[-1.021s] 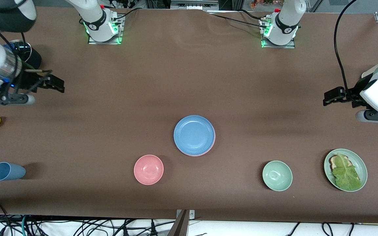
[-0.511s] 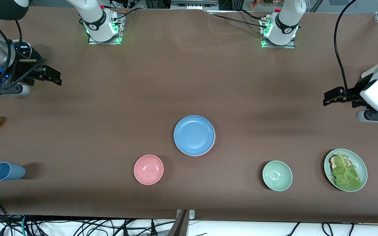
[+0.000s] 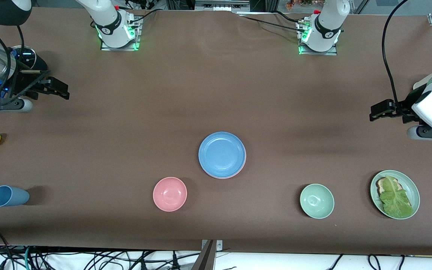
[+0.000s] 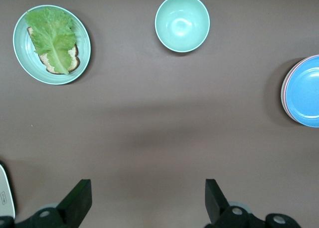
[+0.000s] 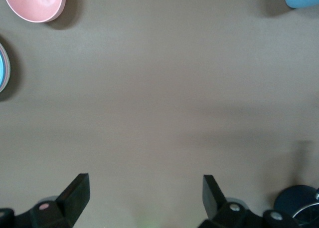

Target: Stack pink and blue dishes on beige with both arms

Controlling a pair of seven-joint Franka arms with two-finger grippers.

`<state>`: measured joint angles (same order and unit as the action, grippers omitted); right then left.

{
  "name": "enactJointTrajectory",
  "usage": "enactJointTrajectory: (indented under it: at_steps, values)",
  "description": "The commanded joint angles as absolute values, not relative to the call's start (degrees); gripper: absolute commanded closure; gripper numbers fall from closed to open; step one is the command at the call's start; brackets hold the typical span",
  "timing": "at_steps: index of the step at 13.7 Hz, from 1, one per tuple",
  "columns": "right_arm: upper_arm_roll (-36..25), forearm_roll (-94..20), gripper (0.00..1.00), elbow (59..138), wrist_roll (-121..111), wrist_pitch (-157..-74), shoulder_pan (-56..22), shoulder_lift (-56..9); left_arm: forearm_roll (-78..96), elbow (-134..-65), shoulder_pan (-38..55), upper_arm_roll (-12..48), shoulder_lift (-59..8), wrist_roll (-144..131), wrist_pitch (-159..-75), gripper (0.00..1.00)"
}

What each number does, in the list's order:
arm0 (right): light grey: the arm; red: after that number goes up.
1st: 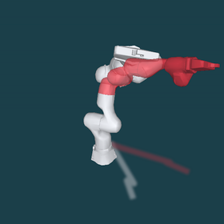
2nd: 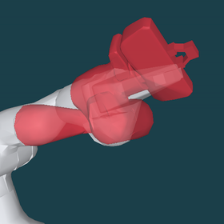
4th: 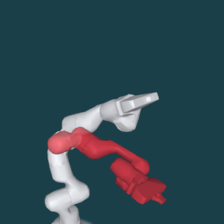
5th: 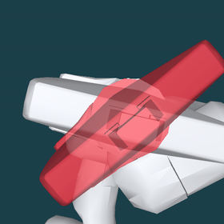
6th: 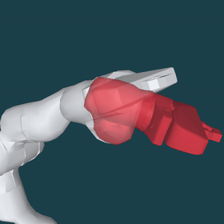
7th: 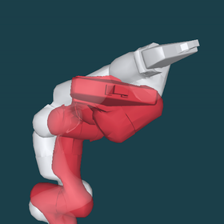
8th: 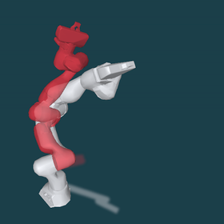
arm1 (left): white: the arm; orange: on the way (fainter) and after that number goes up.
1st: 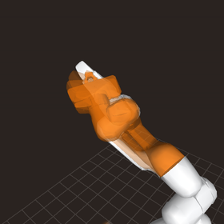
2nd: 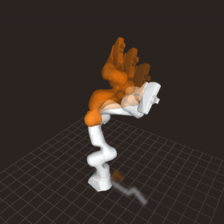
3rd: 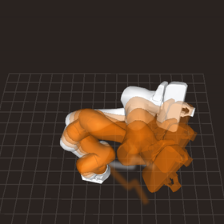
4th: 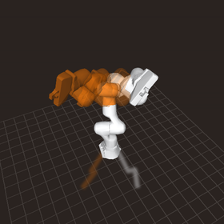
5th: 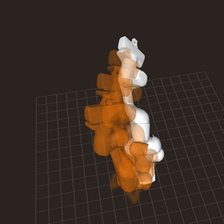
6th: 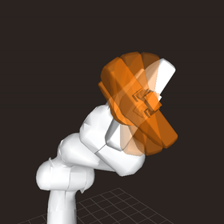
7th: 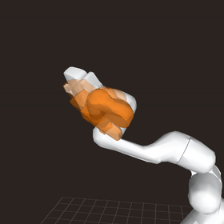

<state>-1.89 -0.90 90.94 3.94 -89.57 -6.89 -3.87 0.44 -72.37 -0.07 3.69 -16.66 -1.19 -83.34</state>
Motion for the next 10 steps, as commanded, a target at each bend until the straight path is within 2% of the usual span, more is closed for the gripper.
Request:
enactJointTrajectory:
  at_steps: [1,10]
  values:
    - [-1.7,-1.1,0.0,88.6,3.2,-85.6,-6.3,-3.7,0.9,-71.5,-0.1,3.6,-16.4,-1.0,-82.8,0.0]
    - [-2.3,-0.9,0.0,83.4,0.3,-80.6,-6.2,-3.8,0.9,-71.5,-0.2,3.5,-16.4,-0.9,-82.8,0.0]
